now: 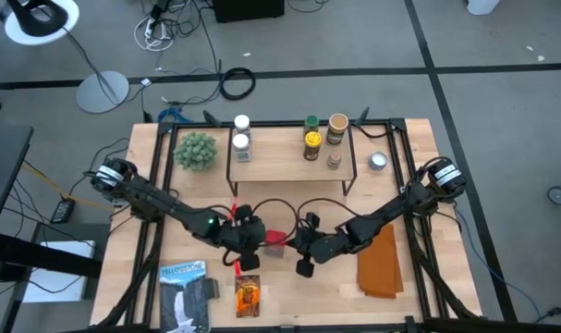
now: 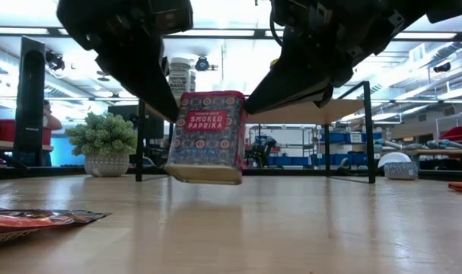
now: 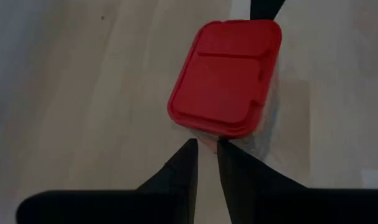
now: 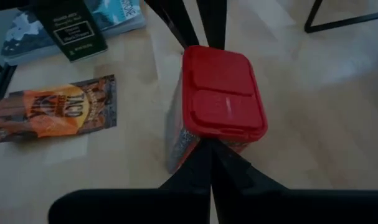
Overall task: Shelf spices
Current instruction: Put the red seasoning can onto the shelf
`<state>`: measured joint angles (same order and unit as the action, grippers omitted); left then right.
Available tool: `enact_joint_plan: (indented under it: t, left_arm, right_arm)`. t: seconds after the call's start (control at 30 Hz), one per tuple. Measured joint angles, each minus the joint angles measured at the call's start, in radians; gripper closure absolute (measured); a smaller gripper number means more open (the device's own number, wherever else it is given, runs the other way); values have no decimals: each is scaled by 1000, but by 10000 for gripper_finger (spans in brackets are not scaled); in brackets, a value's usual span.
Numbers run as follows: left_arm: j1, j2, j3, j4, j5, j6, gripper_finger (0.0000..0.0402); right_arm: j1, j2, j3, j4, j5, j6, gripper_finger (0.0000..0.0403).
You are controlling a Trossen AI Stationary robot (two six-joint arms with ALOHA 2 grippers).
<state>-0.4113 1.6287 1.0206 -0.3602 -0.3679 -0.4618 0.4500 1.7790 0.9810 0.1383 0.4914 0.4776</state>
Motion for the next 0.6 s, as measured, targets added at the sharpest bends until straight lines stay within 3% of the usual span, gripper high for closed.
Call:
enact_joint_plan:
  t: [0.6]
  left_arm:
    - [-31, 1, 0, 10, 23, -14, 333]
  right_arm:
    - [3, 0, 1, -7, -69, 53, 403]
